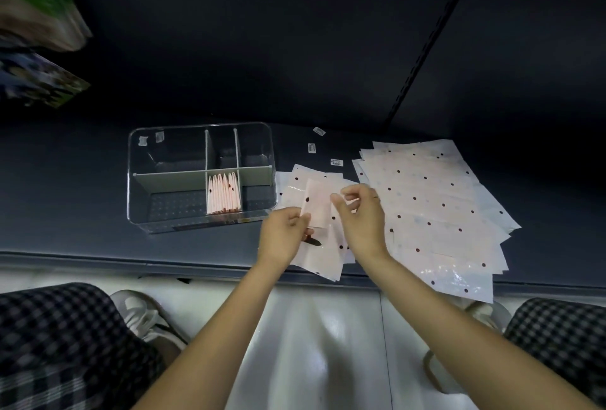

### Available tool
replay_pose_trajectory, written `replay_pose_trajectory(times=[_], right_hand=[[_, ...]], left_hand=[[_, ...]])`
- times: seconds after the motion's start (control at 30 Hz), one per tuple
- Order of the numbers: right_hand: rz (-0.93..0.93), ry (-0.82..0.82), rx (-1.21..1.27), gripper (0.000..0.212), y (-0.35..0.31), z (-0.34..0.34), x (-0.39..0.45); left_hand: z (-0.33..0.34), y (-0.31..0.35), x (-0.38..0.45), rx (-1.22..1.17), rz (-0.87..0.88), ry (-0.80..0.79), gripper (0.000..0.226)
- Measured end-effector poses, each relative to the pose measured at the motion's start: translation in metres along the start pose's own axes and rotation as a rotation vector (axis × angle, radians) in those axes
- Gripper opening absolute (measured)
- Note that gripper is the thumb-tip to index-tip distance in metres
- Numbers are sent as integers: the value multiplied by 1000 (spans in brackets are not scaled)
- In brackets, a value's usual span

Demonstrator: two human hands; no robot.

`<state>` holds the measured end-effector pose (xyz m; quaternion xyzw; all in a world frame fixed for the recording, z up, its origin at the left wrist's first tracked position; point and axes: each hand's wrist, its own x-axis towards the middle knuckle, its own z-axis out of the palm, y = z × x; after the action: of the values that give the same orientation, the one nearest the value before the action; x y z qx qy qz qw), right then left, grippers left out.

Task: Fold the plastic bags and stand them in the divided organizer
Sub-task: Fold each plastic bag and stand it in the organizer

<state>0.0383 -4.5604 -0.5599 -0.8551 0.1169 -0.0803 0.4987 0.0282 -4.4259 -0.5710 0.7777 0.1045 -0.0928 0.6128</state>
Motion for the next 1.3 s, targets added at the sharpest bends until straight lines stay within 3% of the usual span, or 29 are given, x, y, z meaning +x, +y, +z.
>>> replay_pose_trajectory(times=[0.13, 0.2, 0.3, 0.43, 0.67, 0.8, 1.0, 1.17, 1.3], right_hand=[[-8, -252, -14, 17, -17, 26, -19], [8, -264, 18, 20, -25, 35, -18], [-51, -266, -71, 32, -36, 46, -10], [-105, -266, -156, 36, -51, 63, 8], [-173, -362, -526, 42, -62, 105, 40], [-151, -409, -671, 39, -58, 129, 44], [-90, -527, -611, 34, -58, 152, 35], [-311, -607, -775, 32, -50, 152, 24], [-373, -713, -866, 36, -41, 148, 26]], left_hand=[[-9, -6, -7, 515, 261, 256, 17], [-16, -12, -7, 526, 408, 307, 16], [-31, -20, -2, 500, 520, 265, 28], [-56, -34, 11, 450, 474, 286, 24], [-87, -66, 24, 642, 271, 387, 28], [-87, -73, 23, 638, 299, 394, 29], [-85, -73, 25, 601, 310, 428, 31], [-85, -70, 27, 549, 333, 447, 35], [-85, -71, 30, 664, 367, 368, 43]])
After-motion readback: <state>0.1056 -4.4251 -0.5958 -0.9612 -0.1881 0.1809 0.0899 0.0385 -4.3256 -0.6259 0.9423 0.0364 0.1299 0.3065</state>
